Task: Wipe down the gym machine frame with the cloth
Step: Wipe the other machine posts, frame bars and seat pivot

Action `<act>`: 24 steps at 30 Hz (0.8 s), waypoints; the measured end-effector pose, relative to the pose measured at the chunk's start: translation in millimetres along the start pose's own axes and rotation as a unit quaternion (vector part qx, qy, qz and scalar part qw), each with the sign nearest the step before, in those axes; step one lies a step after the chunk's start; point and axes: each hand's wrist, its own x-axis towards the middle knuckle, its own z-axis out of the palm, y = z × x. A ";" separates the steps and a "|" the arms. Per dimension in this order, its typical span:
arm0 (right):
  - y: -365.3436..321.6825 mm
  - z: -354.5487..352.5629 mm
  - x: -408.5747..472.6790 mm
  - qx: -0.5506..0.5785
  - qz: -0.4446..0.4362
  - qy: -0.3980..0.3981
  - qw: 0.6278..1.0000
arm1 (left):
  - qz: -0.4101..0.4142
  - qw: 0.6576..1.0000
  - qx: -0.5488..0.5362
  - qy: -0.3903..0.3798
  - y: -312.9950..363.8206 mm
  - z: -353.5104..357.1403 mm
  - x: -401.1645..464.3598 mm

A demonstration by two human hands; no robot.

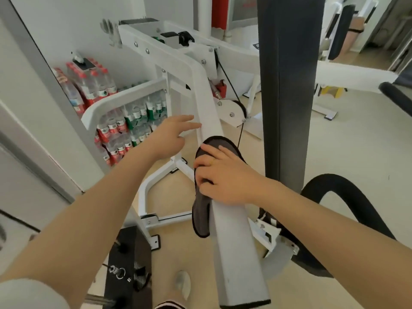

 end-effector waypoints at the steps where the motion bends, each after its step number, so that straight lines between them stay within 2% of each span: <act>1: 1.7 -1.1 7.4 -0.013 0.006 0.013 1.000 | -0.005 1.000 -0.002 -0.002 3.2 0.6 -7.5; 3: 4.4 -4.5 19.6 -0.037 0.012 0.023 0.999 | -0.015 1.000 -0.012 -0.005 11.3 -0.1 -22.8; 6: 5.7 -5.2 17.5 -0.042 0.002 -0.018 0.999 | -0.029 0.999 -0.032 0.014 21.3 -3.7 -46.3; 10: -10.3 0.7 -25.7 -0.029 -0.066 -0.051 0.996 | -0.042 0.996 -0.067 0.028 33.9 -8.0 -73.6; 14: -32.2 19.2 -83.4 -0.016 -0.158 -0.031 0.987 | -0.007 0.996 -0.088 -0.020 56.1 -2.5 -91.0; 17: -39.5 27.8 -108.4 -0.010 -0.201 -0.031 0.979 | 0.036 0.996 -0.062 -0.051 77.2 5.5 -101.9; 21: -33.0 24.1 -100.9 -0.003 -0.193 -0.008 0.981 | 0.038 0.995 -0.054 -0.070 101.9 10.8 -126.1; 24: -31.0 27.8 -97.7 -0.010 -0.123 0.036 0.992 | 0.001 0.995 -0.093 -0.036 115.6 11.5 -153.1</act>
